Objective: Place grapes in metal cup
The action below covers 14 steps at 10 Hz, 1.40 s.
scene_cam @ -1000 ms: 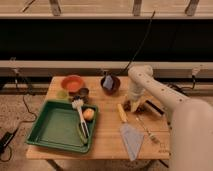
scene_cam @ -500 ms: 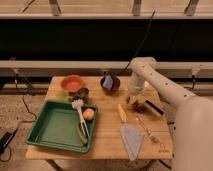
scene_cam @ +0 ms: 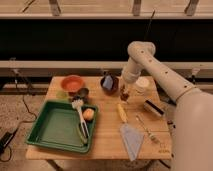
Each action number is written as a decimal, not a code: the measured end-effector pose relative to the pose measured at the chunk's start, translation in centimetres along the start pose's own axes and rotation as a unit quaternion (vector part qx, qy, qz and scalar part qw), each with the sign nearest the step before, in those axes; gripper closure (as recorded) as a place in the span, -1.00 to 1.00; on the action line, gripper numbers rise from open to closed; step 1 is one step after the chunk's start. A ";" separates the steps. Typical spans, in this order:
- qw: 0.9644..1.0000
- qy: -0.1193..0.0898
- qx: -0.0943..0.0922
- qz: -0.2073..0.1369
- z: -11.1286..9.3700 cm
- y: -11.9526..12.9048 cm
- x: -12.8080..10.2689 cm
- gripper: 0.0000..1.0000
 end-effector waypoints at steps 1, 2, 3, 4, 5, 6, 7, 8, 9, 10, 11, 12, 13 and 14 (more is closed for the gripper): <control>1.000 -0.008 0.010 -0.022 -1.8 -1.2 -1.2 1.00; 0.999 -0.012 0.016 -0.034 -2.2 -2.0 -1.9 1.00; 0.999 -0.014 0.022 -0.046 -2.8 -2.9 -2.7 1.00; 0.998 -0.017 0.030 -0.062 -3.5 -3.8 -3.6 1.00; 0.996 -0.019 0.037 -0.075 -4.3 -4.4 -4.3 1.00; 0.995 -0.023 0.042 -0.092 -5.0 -5.1 -5.3 1.00; 0.993 -0.028 0.045 -0.106 -5.4 -5.8 -6.1 1.00; 0.990 -0.034 0.046 -0.127 -5.7 -6.8 -7.3 1.00; 0.988 -0.039 0.047 -0.143 -5.8 -7.6 -8.2 1.00; 0.986 -0.042 0.046 -0.155 -5.8 -8.1 -8.9 1.00; 0.982 -0.046 0.045 -0.175 -5.9 -8.9 -10.1 1.00; 0.981 -0.048 0.045 -0.182 -5.9 -9.2 -10.6 1.00; 0.978 -0.051 0.044 -0.195 -5.8 -9.8 -11.5 1.00; 0.976 -0.054 0.042 -0.206 -5.7 -10.2 -12.2 1.00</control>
